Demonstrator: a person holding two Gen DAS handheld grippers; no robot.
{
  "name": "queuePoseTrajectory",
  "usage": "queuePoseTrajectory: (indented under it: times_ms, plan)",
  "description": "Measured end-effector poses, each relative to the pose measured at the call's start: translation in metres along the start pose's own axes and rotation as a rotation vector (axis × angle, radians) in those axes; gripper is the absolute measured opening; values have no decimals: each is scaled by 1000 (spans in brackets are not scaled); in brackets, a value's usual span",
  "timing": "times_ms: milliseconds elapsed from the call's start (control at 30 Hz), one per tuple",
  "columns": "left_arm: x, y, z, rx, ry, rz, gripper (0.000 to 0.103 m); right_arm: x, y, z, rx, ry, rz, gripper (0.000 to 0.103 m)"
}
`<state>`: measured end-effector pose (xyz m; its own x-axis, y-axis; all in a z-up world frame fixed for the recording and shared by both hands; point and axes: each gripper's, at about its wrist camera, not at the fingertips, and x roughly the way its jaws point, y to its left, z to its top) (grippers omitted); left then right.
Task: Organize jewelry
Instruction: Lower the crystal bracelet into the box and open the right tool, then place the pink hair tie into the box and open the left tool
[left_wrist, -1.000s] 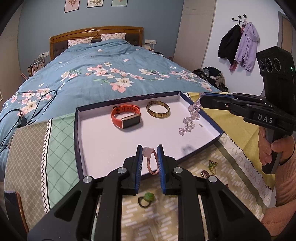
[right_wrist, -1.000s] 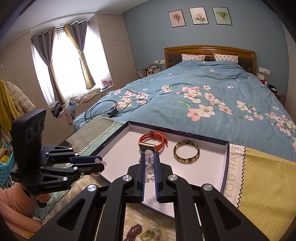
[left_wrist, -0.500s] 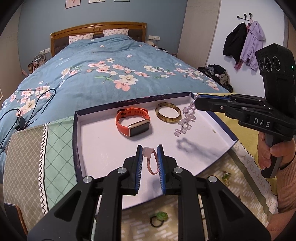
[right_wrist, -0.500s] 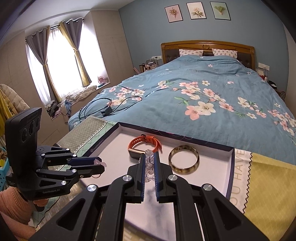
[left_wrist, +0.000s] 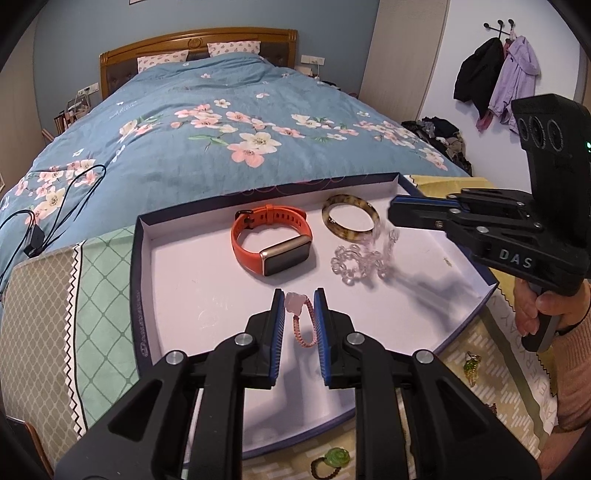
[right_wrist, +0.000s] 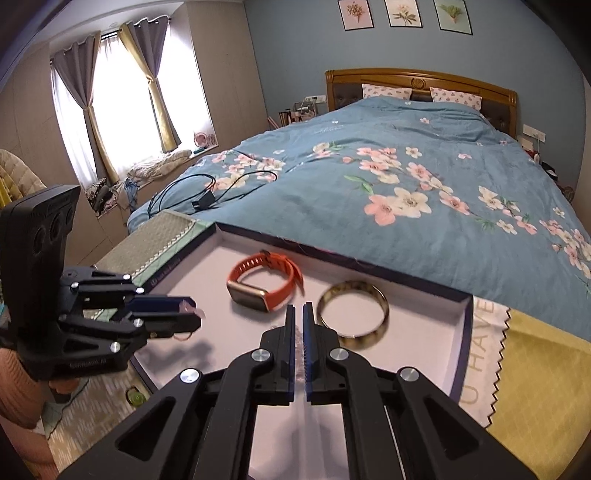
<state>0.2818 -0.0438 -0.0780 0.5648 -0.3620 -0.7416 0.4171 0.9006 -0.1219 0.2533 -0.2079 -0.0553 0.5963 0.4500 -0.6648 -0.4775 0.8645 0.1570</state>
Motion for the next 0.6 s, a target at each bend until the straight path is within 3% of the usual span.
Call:
queuePoseTrajectory:
  times_ms: [600]
  plan:
    - [43,10,18,-43,66,24,18,-6,-2,-19,27,47,13,6]
